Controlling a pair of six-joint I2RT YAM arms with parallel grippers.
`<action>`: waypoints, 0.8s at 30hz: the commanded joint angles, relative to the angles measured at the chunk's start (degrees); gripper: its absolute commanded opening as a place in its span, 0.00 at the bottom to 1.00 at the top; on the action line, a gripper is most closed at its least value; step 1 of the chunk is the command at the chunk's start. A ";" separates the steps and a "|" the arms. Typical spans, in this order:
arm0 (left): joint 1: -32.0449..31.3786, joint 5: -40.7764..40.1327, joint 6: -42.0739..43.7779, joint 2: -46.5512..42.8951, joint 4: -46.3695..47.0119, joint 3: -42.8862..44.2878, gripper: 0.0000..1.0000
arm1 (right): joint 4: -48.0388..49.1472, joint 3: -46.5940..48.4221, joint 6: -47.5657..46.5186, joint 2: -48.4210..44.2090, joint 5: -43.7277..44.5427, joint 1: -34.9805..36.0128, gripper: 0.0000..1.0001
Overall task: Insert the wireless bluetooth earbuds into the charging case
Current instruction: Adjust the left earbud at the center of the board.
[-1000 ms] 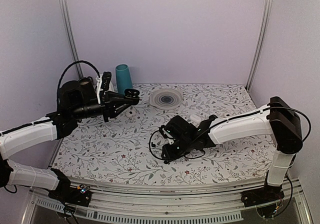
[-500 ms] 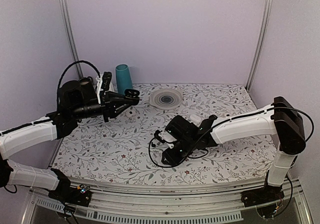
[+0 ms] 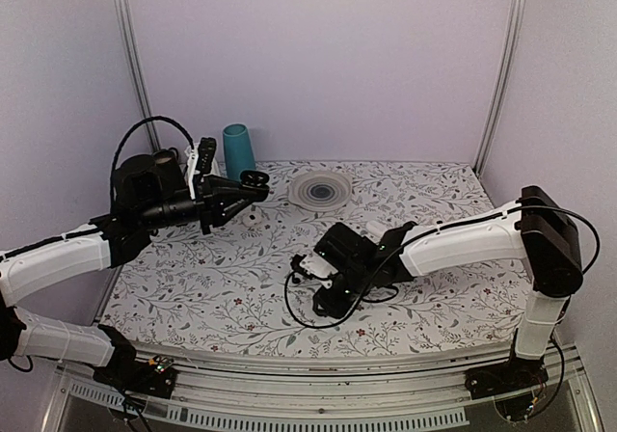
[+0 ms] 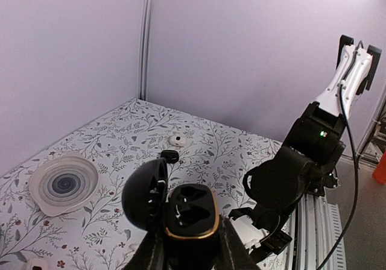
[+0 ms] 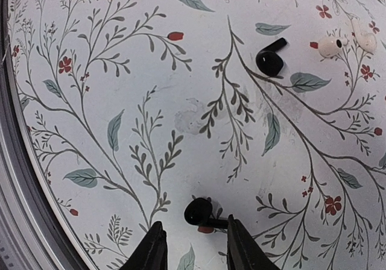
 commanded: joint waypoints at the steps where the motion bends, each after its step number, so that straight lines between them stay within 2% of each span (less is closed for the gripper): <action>1: -0.63 -0.52 -0.31 -0.93 1.91 0.22 0.00 | -0.06 3.99 -2.40 2.37 -0.94 0.36 0.33; 9: -0.61 -0.83 -0.32 -1.42 1.69 -0.04 0.00 | -0.73 5.22 -0.19 4.49 1.45 0.32 0.29; 24: -0.59 -1.40 0.19 -1.35 1.50 0.12 0.00 | -2.55 6.08 0.82 6.17 2.06 0.92 0.28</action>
